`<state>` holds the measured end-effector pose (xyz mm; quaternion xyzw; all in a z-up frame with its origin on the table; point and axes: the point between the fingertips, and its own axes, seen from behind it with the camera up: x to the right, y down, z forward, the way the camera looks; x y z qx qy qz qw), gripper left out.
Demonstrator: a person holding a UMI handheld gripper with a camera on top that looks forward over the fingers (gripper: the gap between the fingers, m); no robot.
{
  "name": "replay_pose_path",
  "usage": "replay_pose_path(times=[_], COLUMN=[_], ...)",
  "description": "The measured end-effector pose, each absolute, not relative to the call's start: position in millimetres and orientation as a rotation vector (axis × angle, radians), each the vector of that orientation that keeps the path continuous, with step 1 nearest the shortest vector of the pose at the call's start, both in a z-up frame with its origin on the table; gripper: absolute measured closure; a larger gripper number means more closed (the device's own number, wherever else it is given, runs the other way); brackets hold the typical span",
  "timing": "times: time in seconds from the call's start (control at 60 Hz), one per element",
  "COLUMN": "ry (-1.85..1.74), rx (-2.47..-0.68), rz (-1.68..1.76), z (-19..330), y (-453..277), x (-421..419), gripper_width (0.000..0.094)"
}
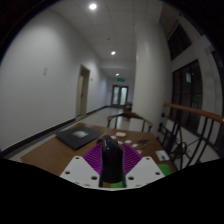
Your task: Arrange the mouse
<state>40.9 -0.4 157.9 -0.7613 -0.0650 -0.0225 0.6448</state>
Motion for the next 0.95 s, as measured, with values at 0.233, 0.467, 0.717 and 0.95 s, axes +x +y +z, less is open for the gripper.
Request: replay_pose_path(times=[0.233,0.467,0.717,0.95], ry=[0.07,0.096,0.081,0.039], rx=[-1.854,-2.02,-2.059,-2.033], rz=[-0.16,-0.193,-0.191,-0.189], z=[112.9,27.7,17.0,41.9], y=[16.5,20.8,17.8,-33.8], x=[180.7,204.8,202.6,199.6], gripper_width=[0.0687,0.0688,0.047,0.0088])
